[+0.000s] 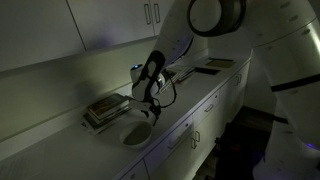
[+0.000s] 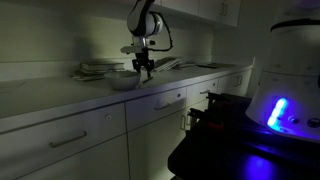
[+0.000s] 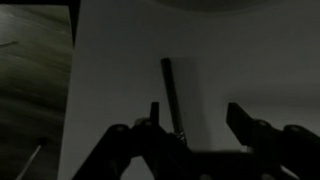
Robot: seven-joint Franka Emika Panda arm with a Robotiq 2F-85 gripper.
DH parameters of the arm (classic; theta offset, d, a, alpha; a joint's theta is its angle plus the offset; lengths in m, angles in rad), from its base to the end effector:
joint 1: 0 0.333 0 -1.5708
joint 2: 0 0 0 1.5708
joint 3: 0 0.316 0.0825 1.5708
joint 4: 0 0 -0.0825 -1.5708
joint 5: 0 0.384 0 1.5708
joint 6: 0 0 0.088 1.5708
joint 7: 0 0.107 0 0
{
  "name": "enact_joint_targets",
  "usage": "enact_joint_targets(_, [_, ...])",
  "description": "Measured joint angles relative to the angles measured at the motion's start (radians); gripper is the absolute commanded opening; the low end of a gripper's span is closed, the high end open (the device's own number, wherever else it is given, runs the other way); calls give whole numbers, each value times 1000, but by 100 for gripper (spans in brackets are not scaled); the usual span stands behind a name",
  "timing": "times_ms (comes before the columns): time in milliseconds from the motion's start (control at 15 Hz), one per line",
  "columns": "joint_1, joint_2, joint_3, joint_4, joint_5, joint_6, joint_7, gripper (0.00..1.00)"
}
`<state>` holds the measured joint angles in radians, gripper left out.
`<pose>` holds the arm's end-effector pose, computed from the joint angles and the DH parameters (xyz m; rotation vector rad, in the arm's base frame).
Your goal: Place the black object in the bowl
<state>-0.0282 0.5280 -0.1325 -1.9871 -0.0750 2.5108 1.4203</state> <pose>0.6031 -0.0953 0.1969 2.2288 -2.0815 0.0978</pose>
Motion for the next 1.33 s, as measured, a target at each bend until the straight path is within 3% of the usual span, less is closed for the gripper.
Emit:
enact_joint_targets(67, [1,10,-5,12,4,-6,-4,70])
enact_joint_targets(267, [2,27,-19,25,11,-17,-30,73])
enact_joint_targets(333, [2,29,-21,25,11,-17,-43,69])
enact_joint_targets(400, [3,32,-22,23,11,-17,-53,48])
enact_joint_targets(533, [8,35,-23,12,11,-17,-66,39])
enact_joint_targets(867, [20,30,-29,6,11,-6,-68,1])
enact_joint_targets(1333, [52,1,-51,-23,11,-4,-72,3])
